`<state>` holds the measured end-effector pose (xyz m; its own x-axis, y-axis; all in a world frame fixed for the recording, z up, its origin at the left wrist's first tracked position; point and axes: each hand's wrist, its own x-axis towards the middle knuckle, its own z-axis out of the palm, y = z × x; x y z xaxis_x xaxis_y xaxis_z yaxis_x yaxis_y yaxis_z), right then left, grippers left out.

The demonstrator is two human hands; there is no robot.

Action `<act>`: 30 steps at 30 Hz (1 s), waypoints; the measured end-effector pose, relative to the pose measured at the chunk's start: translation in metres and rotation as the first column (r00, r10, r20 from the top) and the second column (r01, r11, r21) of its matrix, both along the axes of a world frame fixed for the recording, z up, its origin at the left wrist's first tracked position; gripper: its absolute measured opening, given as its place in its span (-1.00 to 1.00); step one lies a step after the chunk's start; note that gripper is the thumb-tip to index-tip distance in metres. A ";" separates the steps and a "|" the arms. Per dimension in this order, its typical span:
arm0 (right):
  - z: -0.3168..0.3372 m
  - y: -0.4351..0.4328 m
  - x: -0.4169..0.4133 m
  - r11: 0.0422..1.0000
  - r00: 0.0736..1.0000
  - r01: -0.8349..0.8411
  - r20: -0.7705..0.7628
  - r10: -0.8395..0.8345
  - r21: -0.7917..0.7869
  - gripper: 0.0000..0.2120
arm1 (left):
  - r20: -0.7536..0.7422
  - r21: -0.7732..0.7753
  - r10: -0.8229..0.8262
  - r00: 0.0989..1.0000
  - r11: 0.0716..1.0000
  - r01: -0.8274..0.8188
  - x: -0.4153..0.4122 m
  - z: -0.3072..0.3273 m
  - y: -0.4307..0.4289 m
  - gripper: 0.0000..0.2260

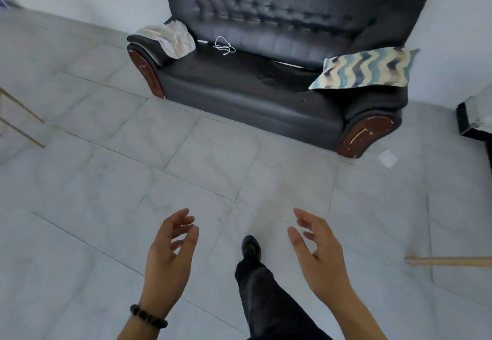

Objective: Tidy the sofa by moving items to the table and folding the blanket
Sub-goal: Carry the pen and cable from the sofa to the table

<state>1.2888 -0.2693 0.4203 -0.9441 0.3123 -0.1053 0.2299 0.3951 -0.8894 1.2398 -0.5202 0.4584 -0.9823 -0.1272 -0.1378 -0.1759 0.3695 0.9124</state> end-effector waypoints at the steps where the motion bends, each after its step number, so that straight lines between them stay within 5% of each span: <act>1: -0.005 -0.001 -0.033 1.000 1.000 -0.007 0.003 0.007 -0.015 -0.69 | 0.002 -0.017 0.010 1.000 1.000 -0.010 -0.031 0.000 -0.004 -0.75; 11: 0.065 -0.049 -0.356 0.978 0.978 -0.208 -0.037 0.207 -0.001 -0.69 | -0.065 -0.051 0.162 0.985 0.985 -0.166 -0.281 0.065 -0.055 -0.73; 19: 0.037 -0.118 -0.581 0.948 0.950 -0.314 0.021 0.313 0.051 -0.70 | -0.041 -0.007 0.274 0.961 0.962 -0.275 -0.478 0.016 -0.121 -0.72; 30: 0.073 -0.160 -0.851 0.992 0.996 -0.087 -0.026 0.089 0.088 -0.71 | -0.109 -0.129 -0.068 0.992 0.990 0.054 -0.833 0.055 -0.169 -0.73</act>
<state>0.4379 -0.4292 0.4936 -0.9707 0.2345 -0.0531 0.1649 0.4886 -0.8568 0.4072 -0.6892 0.5133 -0.9970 -0.0759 -0.0127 -0.0483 0.4893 0.8708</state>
